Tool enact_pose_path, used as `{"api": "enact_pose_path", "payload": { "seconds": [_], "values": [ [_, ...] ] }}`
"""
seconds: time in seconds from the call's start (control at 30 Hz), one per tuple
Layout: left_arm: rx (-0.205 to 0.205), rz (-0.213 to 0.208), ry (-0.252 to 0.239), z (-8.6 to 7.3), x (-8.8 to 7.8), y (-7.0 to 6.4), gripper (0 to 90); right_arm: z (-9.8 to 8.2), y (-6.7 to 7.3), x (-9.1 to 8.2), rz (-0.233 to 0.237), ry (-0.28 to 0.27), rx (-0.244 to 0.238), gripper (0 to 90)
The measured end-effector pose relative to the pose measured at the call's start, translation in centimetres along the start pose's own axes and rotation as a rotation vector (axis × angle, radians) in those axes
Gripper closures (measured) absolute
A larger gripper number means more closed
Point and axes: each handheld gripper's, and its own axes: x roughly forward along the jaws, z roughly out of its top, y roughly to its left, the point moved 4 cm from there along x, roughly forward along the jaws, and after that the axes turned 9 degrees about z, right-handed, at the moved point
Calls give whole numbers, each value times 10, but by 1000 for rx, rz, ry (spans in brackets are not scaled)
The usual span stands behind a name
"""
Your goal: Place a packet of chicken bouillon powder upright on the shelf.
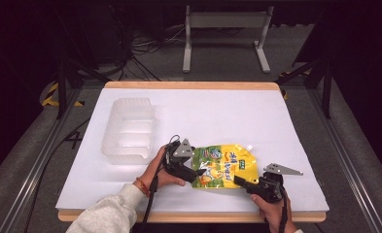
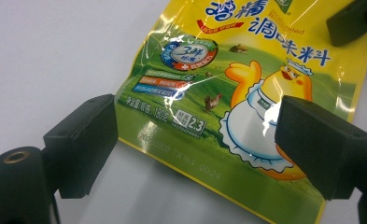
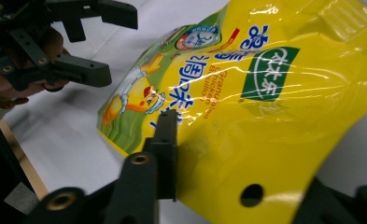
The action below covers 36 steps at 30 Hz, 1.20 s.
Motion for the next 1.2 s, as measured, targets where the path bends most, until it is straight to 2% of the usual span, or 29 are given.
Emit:
{"api": "enact_pose_path", "payload": {
  "seconds": [0.1,0.2,0.37,0.47,0.5,0.53,0.63,0.67,0.7,0.77,0.8,0.9,1.07,1.2],
  "values": [
    [-23,-1,-9,4,0,4,140,4,2,-4,45,-7,-34,843],
    [-43,-16,-33,9,-1,7,139,8,7,-6,64,-5,-86,887],
    [-43,-29,-60,19,-4,8,137,27,24,-17,137,25,-224,900],
    [-36,-37,-73,24,-7,7,137,42,38,-23,180,57,-346,900],
    [-31,-41,-77,26,-8,6,136,47,43,-25,186,72,-390,900],
    [-31,-41,-77,26,-8,6,133,47,43,-25,186,72,-390,900],
    [-33,-70,-105,29,-13,5,133,64,59,-28,215,115,-522,900],
    [-33,-70,-105,29,-13,5,133,64,59,-28,215,115,-522,900],
    [-30,-70,-107,29,-14,6,131,72,65,-26,226,144,-577,900],
    [-34,-69,-110,29,-15,7,128,78,70,-24,226,157,-620,900],
    [-34,-69,-110,29,-15,7,126,78,70,-24,226,157,-620,900],
    [-31,-70,-121,30,-19,9,124,86,82,-21,240,186,-684,900],
    [-22,-72,-139,30,-24,10,153,90,89,-17,248,190,-727,900],
    [-23,-98,-155,31,-27,9,156,94,94,-18,246,197,-772,900]
  ]
}}
